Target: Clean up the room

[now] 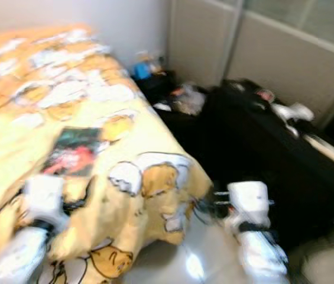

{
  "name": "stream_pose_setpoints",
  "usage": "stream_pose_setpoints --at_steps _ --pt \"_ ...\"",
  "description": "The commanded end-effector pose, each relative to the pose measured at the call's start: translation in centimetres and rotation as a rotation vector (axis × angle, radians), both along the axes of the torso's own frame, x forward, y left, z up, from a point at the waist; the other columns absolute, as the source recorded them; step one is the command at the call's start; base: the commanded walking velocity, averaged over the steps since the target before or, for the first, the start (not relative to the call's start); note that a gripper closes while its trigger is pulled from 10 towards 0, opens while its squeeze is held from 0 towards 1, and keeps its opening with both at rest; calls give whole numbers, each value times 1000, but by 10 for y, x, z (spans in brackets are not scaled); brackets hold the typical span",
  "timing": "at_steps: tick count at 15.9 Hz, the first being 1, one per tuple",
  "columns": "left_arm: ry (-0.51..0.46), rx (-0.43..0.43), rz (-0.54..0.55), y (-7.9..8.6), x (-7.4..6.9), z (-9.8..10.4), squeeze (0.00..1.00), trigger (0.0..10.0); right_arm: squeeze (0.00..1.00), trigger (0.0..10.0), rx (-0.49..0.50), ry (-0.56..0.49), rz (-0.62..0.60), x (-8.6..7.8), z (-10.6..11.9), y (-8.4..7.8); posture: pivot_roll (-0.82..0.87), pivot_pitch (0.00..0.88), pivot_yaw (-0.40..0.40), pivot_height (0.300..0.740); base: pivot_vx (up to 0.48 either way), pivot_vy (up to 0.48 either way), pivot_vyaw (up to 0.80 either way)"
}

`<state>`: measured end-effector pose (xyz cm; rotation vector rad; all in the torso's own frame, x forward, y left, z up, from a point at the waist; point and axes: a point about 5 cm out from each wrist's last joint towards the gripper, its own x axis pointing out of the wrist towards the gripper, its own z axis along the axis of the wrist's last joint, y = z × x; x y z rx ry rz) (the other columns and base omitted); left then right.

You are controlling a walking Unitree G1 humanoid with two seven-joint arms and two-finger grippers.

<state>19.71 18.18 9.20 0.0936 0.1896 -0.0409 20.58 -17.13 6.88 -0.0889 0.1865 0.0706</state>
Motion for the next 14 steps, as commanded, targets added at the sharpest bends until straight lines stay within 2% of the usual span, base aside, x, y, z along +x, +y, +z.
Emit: stream_pose_setpoints --at_steps 1,2,3,4,5,7,8,9,12,14 --pt "-17 -43 6 2 2 4 0 10000 1000 10000 11 -28 8 1 5 1 -16 0 25 740 0 0 800" --pt "-30 63 17 5 13 7 0 10000 1000 10000 129 -28 -12 5 4 5 -3 0 36 740 0 0 800" --pt "-33 131 42 8 14 5 0 10000 1000 10000 102 -8 -27 3 -3 4 -6 0 33 740 0 0 800" --pt "-43 53 24 9 16 10 0 10000 1000 10000 87 -10 -39 3 0 3 -23 0 35 740 0 0 800" --pt "-36 89 -2 9 17 8 0 10000 1000 10000 84 -2 -49 2 -2 -1 -23 0 32 740 0 0 800" --pt "-30 97 -70 1 24 7 0 10000 1000 10000 86 -21 -72 2 2 -5 -39 0 40 740 0 156 400" --pt "-28 94 -70 -1 28 7 0 10000 839 10000 89 -21 -100 3 2 -8 -41 0 56 740 0 349 0" --pt "-27 87 -76 -4 33 8 0 10000 0 10000 104 0 -128 5 -2 -9 -45 0 65 740 0 349 0" --pt "-31 82 -92 -8 46 10 0 10000 0 10000 114 32 -152 8 -4 -9 -54 0 64 740 0 351 0" --pt "-40 93 -93 -9 49 11 0 10000 0 10000 105 23 -169 15 -1 -14 -28 0 35 740 0 369 0"
